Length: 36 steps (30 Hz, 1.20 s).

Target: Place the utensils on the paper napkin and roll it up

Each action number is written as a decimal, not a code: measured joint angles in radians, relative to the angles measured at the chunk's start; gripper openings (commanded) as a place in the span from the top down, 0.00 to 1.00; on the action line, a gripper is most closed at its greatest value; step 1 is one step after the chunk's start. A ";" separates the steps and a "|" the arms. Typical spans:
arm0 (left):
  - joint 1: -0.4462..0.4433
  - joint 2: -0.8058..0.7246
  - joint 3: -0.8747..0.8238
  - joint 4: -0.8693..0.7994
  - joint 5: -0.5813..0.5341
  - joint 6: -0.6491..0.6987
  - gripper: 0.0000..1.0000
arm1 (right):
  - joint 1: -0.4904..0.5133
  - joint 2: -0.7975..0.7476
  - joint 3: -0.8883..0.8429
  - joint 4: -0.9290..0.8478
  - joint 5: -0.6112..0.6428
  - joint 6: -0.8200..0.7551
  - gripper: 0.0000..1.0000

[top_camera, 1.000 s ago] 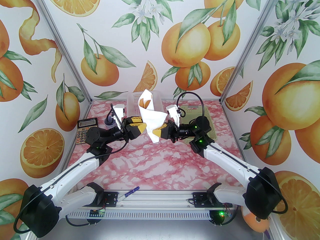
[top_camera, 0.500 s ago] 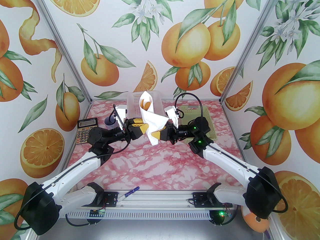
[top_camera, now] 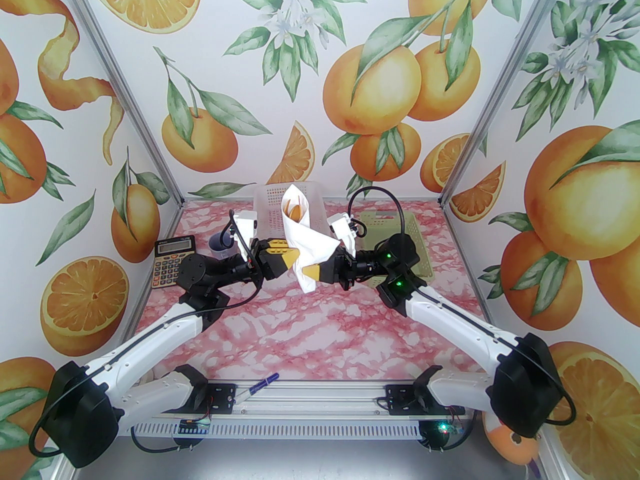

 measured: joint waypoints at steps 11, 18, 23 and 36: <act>-0.003 -0.008 0.000 -0.015 -0.011 0.012 1.00 | -0.014 -0.039 0.007 -0.122 0.005 -0.093 0.62; -0.002 -0.028 0.000 -0.018 -0.055 0.029 1.00 | -0.079 -0.119 -0.003 -0.210 0.005 -0.150 0.33; -0.002 -0.029 0.000 -0.023 -0.070 0.031 1.00 | -0.137 -0.204 0.001 -0.312 0.034 -0.211 0.24; -0.002 -0.029 0.000 -0.038 -0.079 0.031 1.00 | -0.147 -0.185 0.105 -0.277 0.132 -0.192 0.60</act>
